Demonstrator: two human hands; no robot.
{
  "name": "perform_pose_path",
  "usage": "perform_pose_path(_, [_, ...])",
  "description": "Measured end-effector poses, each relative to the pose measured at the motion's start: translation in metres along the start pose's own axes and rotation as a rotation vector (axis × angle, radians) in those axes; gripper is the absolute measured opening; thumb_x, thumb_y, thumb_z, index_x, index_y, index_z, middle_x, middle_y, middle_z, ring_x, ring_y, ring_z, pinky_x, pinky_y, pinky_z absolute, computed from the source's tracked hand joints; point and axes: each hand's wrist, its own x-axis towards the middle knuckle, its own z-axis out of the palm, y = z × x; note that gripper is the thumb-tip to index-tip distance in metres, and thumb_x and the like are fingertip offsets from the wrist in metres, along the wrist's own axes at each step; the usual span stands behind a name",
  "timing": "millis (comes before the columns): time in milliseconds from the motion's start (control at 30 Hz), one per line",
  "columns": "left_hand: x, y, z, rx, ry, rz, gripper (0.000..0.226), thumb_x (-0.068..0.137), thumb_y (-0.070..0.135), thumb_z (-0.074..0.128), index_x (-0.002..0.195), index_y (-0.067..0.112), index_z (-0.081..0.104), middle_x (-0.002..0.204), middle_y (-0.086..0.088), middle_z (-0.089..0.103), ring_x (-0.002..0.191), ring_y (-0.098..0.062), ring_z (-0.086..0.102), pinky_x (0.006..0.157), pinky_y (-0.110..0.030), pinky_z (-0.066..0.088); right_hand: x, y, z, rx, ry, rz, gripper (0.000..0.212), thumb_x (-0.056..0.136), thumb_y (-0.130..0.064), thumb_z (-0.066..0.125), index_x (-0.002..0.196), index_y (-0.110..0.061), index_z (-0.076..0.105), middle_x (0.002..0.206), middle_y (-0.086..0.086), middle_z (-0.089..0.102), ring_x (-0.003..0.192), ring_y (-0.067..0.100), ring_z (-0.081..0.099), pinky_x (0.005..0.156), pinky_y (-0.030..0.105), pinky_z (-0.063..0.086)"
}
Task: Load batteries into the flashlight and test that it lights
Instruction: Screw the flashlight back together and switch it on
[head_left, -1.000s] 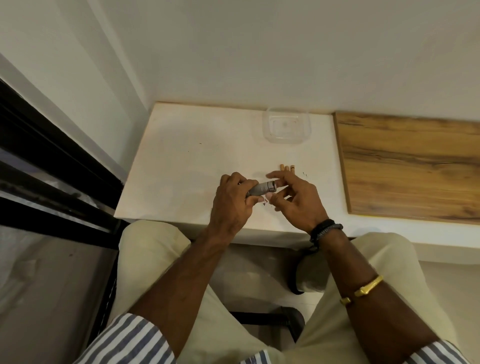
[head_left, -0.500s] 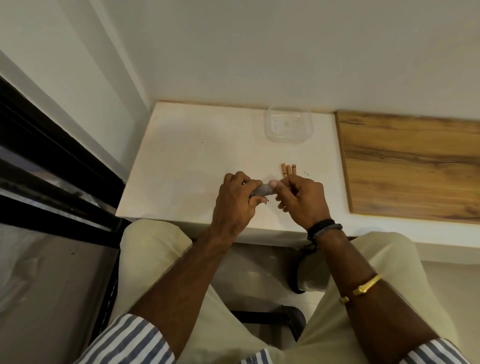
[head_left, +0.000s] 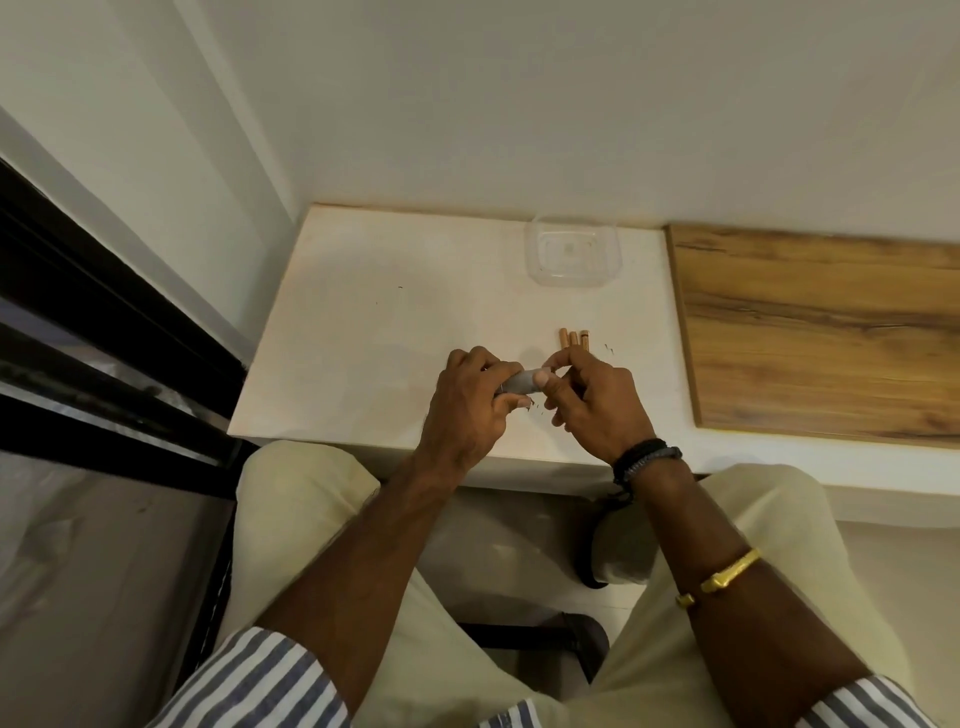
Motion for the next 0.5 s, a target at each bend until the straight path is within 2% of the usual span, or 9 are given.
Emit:
perform_pose_path(67, [0.001,0.0,0.0,-0.037,-0.029,0.017,0.033,0.092,0.027,0.072,0.119,0.008,0.069,0.11,-0.011,0.07,0.099,-0.027,0.056,0.084,-0.044,0.053,-0.002,-0.001,0.001,-0.026,0.012,-0.05,0.029,0.101,-0.04,0.056,0.109,-0.013,0.065,0.08,0.003,0.072,0.067,0.018,0.07,0.069,0.036,0.061])
perform_pose_path(133, [0.001,0.001,0.001,-0.073,-0.055,0.027,0.032,0.093,0.028,0.07,0.117,0.006,0.069,0.107,-0.013,0.072,0.094,-0.027,0.059,0.083,-0.046,0.054,-0.001,-0.002,0.003,-0.071,0.052,-0.084,0.028,0.103,-0.034,0.055,0.105,-0.009,0.066,0.078,0.005,0.071,0.067,0.023,0.067,0.068,0.036,0.057])
perform_pose_path(233, [0.0,0.003,0.001,-0.071,-0.034,0.02,0.032,0.093,0.031,0.069,0.114,0.007,0.07,0.102,-0.011,0.072,0.09,-0.025,0.058,0.079,-0.043,0.055,0.0,-0.003,0.011,-0.159,0.131,-0.065,0.029,0.102,-0.032,0.055,0.1,-0.006,0.066,0.074,0.007,0.069,0.061,0.02,0.059,0.062,0.027,0.045])
perform_pose_path(300, [0.0,0.005,0.001,-0.057,-0.013,0.005,0.032,0.092,0.03,0.071,0.115,0.007,0.07,0.103,-0.012,0.073,0.09,-0.026,0.06,0.079,-0.041,0.055,-0.002,-0.004,0.018,-0.148,0.183,-0.02,0.031,0.102,-0.034,0.055,0.101,-0.005,0.067,0.077,0.009,0.072,0.062,0.02,0.061,0.063,0.028,0.048])
perform_pose_path(400, [-0.001,0.006,0.002,-0.051,0.017,-0.015,0.038,0.091,0.032,0.072,0.12,0.008,0.07,0.107,-0.012,0.073,0.093,-0.026,0.06,0.08,-0.037,0.052,-0.007,-0.004,0.024,0.175,0.226,0.122,0.031,0.101,-0.036,0.058,0.107,-0.008,0.069,0.083,0.007,0.075,0.069,0.022,0.071,0.071,0.039,0.063])
perform_pose_path(500, [-0.002,0.009,0.0,-0.074,0.078,0.001,0.037,0.091,0.031,0.072,0.121,0.009,0.07,0.102,-0.011,0.072,0.09,-0.024,0.059,0.077,-0.04,0.056,-0.008,-0.005,0.029,0.573,0.166,0.288,0.029,0.097,-0.031,0.066,0.116,-0.01,0.068,0.098,0.011,0.076,0.089,0.026,0.074,0.08,0.043,0.064])
